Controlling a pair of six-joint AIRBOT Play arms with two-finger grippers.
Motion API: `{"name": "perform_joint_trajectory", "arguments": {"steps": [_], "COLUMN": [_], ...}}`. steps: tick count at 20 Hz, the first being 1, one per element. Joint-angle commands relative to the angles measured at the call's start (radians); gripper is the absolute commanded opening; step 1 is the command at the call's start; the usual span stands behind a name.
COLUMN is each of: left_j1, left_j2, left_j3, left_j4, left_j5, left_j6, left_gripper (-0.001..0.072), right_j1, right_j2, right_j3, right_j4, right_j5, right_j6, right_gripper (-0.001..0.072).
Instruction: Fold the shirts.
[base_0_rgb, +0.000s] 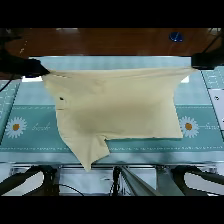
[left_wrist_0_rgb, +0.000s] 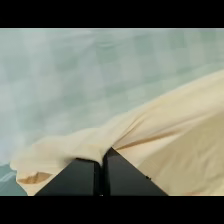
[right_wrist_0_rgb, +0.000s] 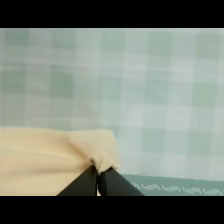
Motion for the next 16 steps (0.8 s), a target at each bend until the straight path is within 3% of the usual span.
{"name": "perform_joint_trajectory", "arguments": {"steps": [1, 10, 13, 15, 16], "left_j1": [-0.017, -0.081, -0.118, -0.122, -0.12], "left_j2": [-0.149, -0.277, -0.292, -0.285, -0.281], "left_j3": [-0.006, -0.006, -0.006, -0.006, -0.006], "left_j4": [-0.006, -0.013, -0.012, 0.013, 0.066], "left_j5": [0.15, 0.464, 0.476, 0.395, 0.315], "left_j6": [0.032, 0.053, 0.167, 0.162, 0.106], "left_gripper": [0.0021, 0.0022, 0.0021, 0.0021, 0.002], "right_j1": [0.001, 0.001, 0.0, -0.005, -0.021], "right_j2": [-0.133, -0.312, -0.322, -0.302, -0.286], "right_j3": [-0.005, -0.005, -0.005, -0.005, -0.005], "right_j4": [0.024, 0.145, 0.144, 0.132, 0.139], "right_j5": [-0.201, -0.533, -0.516, -0.403, -0.344], "right_j6": [-0.034, -0.045, -0.111, -0.17, -0.161], "right_gripper": [0.0024, 0.0023, 0.0023, 0.0023, 0.0024]}}
